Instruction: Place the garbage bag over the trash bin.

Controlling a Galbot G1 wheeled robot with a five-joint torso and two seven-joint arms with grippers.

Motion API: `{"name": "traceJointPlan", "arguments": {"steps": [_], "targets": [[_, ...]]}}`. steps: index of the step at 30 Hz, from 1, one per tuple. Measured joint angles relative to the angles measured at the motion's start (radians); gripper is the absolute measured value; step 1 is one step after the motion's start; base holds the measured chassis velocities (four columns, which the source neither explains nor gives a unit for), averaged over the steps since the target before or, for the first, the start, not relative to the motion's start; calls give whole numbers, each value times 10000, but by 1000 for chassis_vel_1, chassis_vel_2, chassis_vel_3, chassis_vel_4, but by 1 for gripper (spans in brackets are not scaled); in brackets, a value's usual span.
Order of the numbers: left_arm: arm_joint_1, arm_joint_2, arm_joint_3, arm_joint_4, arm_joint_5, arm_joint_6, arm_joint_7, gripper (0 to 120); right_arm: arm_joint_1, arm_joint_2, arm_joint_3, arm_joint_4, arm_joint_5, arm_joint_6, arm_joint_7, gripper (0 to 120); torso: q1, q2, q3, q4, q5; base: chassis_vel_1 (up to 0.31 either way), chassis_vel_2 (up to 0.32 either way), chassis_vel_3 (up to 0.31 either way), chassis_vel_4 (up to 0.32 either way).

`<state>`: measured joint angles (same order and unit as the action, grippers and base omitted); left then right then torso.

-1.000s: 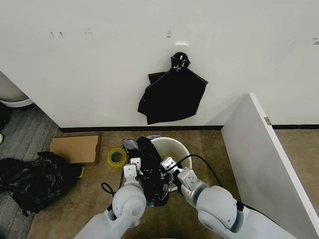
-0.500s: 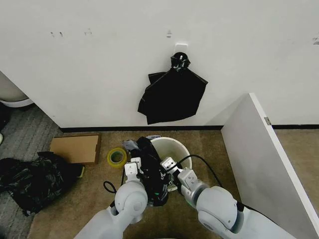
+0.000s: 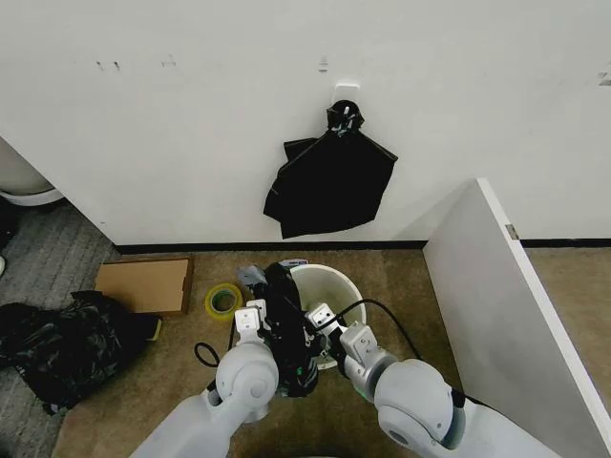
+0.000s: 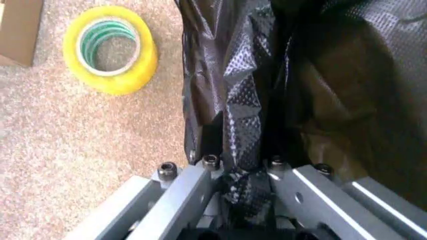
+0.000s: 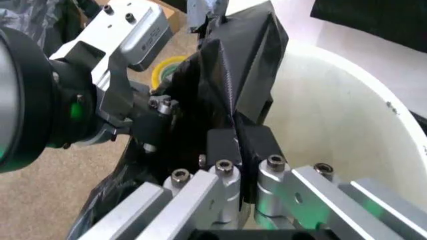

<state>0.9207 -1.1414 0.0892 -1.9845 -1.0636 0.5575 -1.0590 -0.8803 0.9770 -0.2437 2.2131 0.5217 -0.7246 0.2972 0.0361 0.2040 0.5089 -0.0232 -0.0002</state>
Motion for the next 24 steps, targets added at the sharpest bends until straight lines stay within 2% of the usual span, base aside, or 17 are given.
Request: {"name": "traceJointPlan", "arguments": {"steps": [5, 11, 15, 24], "targets": [[339, 488, -320, -319, 302, 12, 301, 1, -79, -22, 271, 225, 311, 97, 97, 0, 0, 0, 0, 3, 0, 0, 0, 0, 0], [925, 904, -698, -662, 1096, -179, 1130, 1, -104, -123, 639, 545, 860, 254, 347, 0, 0, 0, 0, 3, 1, 0, 0, 0, 0], [1606, 1324, -1190, -1079, 1469, -582, 1904, 0, -145, -122, 948, 740, 1225, 427, 609, 0, 0, 0, 0, 3, 2, 0, 0, 0, 0], [2314, 1432, -1881, -1540, 1809, -1530, 2527, 0, -403, -167, 1489, 660, 1459, 406, 999, 0, 0, 0, 0, 1, 1, 0, 0, 0, 0]]}}
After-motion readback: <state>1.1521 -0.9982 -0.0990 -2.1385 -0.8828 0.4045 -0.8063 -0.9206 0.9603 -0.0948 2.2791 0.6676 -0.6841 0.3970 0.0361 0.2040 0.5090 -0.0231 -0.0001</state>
